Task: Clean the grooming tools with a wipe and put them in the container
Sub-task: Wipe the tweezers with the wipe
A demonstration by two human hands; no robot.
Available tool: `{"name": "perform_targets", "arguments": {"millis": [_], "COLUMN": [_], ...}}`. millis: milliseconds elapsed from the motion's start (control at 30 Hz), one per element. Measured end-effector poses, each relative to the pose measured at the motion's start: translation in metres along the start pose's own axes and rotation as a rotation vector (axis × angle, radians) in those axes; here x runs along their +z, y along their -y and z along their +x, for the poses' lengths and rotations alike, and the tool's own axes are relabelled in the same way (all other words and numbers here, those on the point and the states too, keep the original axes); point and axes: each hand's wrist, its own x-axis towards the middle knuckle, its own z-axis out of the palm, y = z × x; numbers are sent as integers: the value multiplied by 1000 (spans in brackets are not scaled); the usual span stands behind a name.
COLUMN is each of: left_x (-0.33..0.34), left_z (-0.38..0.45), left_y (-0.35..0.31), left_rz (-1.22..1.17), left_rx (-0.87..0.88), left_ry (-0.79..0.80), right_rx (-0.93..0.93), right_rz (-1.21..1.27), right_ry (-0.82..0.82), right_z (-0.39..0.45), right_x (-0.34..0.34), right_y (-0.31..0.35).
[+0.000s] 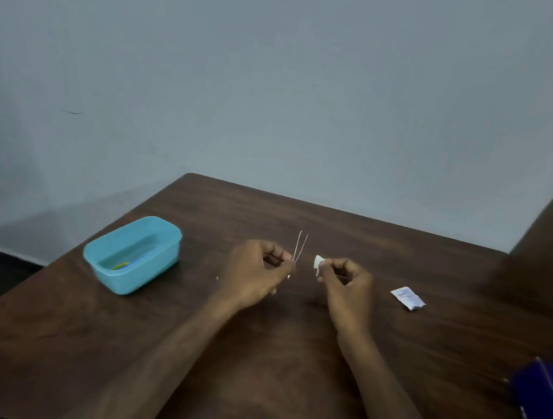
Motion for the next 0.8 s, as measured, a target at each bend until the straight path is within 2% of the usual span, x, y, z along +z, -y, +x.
{"name": "perform_targets", "arguments": {"millis": [233, 400, 533, 800], "left_x": [57, 71, 76, 75], "left_z": [32, 36, 36, 39], "left_y": [-4, 4, 9, 9], "left_rz": [-269, -361, -264, -284], "left_rx": [107, 107, 128, 138], "left_ry": [239, 165, 181, 157], "right_rx": [-70, -36, 5, -16], "right_rz": [61, 150, 245, 150], "right_ry": [-5, -20, -77, -30], "right_z": [25, 30, 33, 33], "right_x": [-33, -32, -32, -33], "right_y": [-16, -21, -18, -23]}}
